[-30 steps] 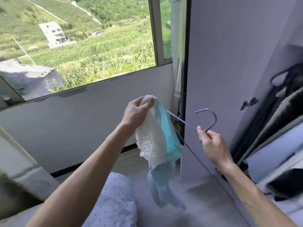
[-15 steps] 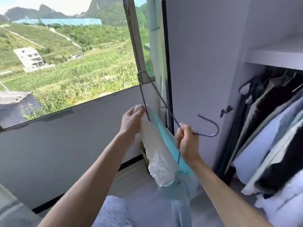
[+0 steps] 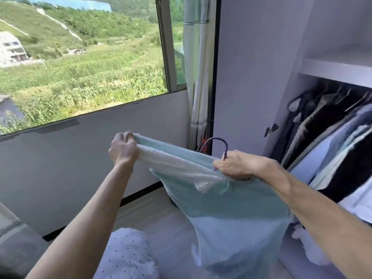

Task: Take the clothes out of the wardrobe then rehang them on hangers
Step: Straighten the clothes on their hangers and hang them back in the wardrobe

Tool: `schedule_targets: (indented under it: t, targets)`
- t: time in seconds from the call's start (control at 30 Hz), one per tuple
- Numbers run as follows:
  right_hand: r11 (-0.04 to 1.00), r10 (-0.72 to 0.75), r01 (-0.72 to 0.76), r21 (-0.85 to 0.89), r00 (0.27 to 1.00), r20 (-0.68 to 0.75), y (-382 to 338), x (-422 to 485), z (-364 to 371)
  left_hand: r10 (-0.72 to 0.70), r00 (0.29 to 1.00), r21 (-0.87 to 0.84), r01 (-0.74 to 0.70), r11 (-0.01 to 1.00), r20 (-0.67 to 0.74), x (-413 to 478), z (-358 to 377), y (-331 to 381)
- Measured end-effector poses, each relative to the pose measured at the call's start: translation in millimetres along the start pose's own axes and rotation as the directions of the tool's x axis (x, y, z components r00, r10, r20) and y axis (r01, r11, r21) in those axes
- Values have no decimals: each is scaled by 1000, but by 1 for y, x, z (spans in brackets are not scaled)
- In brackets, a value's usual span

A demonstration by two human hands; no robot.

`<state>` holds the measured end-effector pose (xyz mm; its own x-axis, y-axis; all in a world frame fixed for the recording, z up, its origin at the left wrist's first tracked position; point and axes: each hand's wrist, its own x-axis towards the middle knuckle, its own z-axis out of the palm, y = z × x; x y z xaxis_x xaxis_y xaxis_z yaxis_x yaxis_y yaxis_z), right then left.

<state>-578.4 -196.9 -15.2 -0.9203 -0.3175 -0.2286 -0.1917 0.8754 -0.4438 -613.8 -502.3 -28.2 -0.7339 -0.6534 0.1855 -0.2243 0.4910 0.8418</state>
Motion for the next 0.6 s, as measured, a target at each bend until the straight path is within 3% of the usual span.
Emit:
schedule_targets:
  t: [0.07, 0.17, 0.2, 0.27, 0.3, 0.37, 0.43, 0.6]
  targets:
    - [998, 67, -67, -22, 997, 26, 4, -1, -4, 16, 1000, -18, -16, 1000, 14, 8, -8, -6]
    - [994, 94, -93, -63, 996, 8, -4, 0, 7, 227, 946, -24, -228, 973, 230, -17, 5, 13]
    - [996, 75, -75, -55, 997, -4, -9, 3, 9, 314, 879, 3, -338, 941, 360, -30, 13, 21]
    - [1000, 10, -10, 4, 996, -86, -17, 10, 6, 391, 668, 3, -507, 862, 633, -59, 31, 33]
    - [1000, -12, 16, 23, 991, -136, -21, 12, 3, 367, 568, -20, -524, 851, 737, -72, 37, 36]
    - [995, -24, 45, 90, 975, -220, -23, 12, -4, 289, 416, -95, -427, 899, 862, -91, 43, 36]
    - [982, 2, 49, 182, 962, -274, -18, 6, -8, 318, 385, -170, -370, 913, 866, -98, 48, 37]
    - [921, 56, 113, 373, 909, -413, 28, -27, -7, 471, 395, -237, -511, 826, 789, -93, 56, 54]
